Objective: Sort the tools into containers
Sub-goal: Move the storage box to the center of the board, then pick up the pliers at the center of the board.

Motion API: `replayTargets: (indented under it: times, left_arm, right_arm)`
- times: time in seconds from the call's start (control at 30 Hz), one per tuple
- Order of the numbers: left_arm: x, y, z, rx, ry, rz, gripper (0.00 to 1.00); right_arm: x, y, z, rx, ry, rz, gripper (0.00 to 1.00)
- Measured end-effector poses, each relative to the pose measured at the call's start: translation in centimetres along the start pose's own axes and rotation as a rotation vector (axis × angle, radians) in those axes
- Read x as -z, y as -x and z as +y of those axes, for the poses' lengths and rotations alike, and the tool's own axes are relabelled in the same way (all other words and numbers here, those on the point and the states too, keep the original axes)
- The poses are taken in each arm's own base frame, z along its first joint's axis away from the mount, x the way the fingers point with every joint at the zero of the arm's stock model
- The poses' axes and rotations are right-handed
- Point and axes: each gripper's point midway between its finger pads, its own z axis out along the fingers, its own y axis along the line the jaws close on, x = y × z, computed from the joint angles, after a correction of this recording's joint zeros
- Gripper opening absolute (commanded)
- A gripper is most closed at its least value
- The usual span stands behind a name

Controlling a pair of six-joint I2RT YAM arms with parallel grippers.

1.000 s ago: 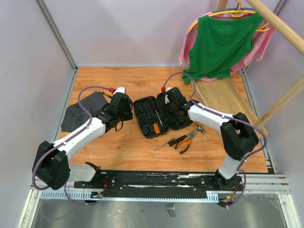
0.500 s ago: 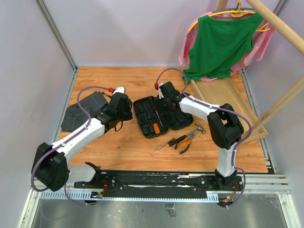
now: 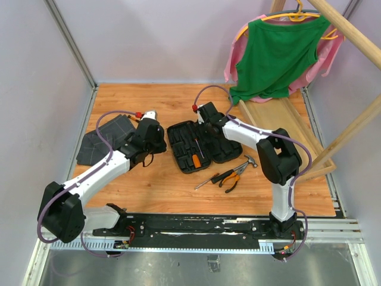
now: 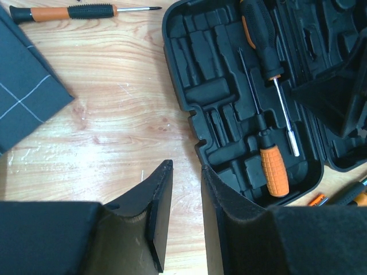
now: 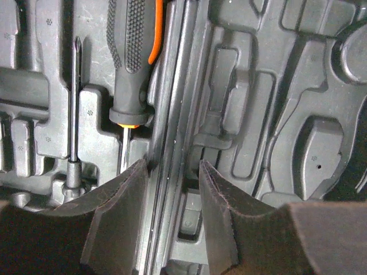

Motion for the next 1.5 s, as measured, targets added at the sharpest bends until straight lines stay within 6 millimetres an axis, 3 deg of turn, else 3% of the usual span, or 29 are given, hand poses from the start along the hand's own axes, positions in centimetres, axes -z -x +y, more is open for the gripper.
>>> replayTargets:
  times: [0.67, 1.07, 1.2, 1.37, 1.5]
  left_arm:
    - [0.9, 0.4, -0.5, 0.03, -0.038, -0.028, 0.31]
    - [0.8, 0.4, -0.6, 0.059, -0.042, -0.035, 0.35]
    - [0.8, 0.4, -0.4, 0.061, -0.035, -0.036, 0.37]
    - [0.7, 0.3, -0.3, 0.06, -0.033, -0.036, 0.39]
    - [0.7, 0.2, -0.4, 0.051, -0.037, -0.033, 0.4]
  right_arm:
    - [-0.9, 1.0, 1.3, 0.037, 0.123, 0.001, 0.35]
    - [-0.4, 1.1, 3.0, 0.068, 0.133, -0.006, 0.45]
    - [1.8, 2.0, 2.7, 0.066, 0.122, -0.048, 0.49]
    - [7.0, 4.1, 2.1, 0.04, 0.098, -0.175, 0.52]
    - [10.3, 3.6, 1.2, -0.014, 0.058, -0.25, 0.52]
